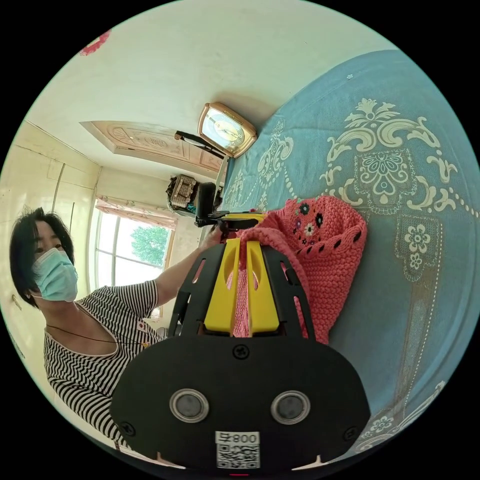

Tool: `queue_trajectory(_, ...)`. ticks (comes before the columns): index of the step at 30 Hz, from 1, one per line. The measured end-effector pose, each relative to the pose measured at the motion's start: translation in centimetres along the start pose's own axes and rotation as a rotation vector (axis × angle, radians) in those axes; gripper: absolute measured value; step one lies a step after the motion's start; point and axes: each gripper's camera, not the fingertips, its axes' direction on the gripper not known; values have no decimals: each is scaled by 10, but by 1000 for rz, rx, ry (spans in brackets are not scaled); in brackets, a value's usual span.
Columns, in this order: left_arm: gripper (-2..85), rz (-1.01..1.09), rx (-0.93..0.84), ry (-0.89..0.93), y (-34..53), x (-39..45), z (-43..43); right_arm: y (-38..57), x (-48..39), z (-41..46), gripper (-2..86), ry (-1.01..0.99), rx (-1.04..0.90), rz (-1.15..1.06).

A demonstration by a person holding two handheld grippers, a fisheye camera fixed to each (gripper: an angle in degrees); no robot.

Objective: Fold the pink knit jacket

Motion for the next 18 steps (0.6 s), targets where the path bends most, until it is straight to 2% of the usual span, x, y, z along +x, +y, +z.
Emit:
queue_trajectory(3,20,38,133,-36,30,22,-29,6,-13,-8,20,-31,27,-31)
queue_trajectory(7,15,43,250,-187,60,49,-57,3,-33,-17,20,5,72,-70)
queue_trajectory(9,13,26,242,-250,55,46,-49,-9,-25,-14,21,55,74,-24)
queue_trajectory(11,10,-56,216,-366,48,28,-34,-27,5,-10,23,107,106,115)
queue_trajectory(13,10,-133,229,-357,51,17,-35,-35,27,-7,26,143,106,226)
queue_trajectory(16,9,-82,311,-284,82,25,-55,-32,25,-6,32,159,112,219)
queue_trajectory(18,9,-74,322,-323,108,31,-67,-25,17,-8,39,216,121,206)
